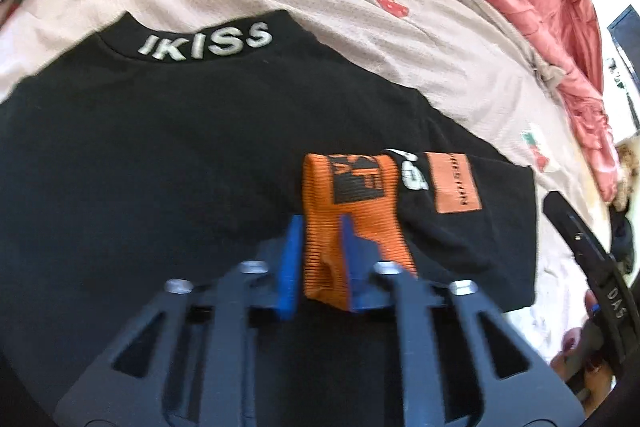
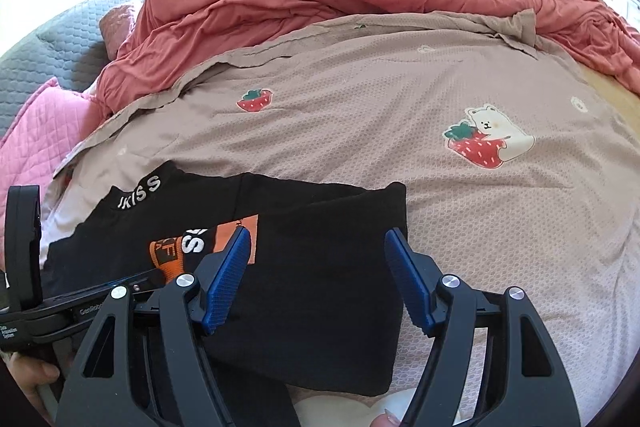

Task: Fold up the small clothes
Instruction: 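Grasp the other sleeve's orange cuff with the left tool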

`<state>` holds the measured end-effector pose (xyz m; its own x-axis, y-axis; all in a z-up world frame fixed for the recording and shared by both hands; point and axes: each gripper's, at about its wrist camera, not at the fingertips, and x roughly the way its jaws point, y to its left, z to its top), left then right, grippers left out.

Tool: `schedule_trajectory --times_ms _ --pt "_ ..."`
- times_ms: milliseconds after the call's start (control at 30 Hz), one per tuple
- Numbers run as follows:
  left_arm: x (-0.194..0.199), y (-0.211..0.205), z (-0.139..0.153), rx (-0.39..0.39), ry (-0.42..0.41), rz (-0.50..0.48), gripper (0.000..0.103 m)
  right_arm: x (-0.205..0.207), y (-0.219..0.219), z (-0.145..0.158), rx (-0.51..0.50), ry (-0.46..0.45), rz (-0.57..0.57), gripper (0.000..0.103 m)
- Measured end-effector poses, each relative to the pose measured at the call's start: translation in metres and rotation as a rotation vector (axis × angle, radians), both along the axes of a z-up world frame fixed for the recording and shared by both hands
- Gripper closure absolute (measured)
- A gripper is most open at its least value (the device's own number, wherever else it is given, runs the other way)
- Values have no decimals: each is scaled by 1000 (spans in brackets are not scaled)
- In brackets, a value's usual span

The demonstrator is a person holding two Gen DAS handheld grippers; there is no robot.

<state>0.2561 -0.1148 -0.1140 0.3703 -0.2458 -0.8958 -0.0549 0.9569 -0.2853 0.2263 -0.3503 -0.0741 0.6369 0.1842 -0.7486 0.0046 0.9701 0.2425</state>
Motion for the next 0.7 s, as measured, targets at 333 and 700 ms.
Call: schedule_trajectory --times_ms 333,700 --pt "-17 31 9 -252 0 4 76 -1 -2 4 2 -12 -13 35" --pt "-8 0 -8 -281 63 7 95 -1 1 4 -1 -15 -5 35"
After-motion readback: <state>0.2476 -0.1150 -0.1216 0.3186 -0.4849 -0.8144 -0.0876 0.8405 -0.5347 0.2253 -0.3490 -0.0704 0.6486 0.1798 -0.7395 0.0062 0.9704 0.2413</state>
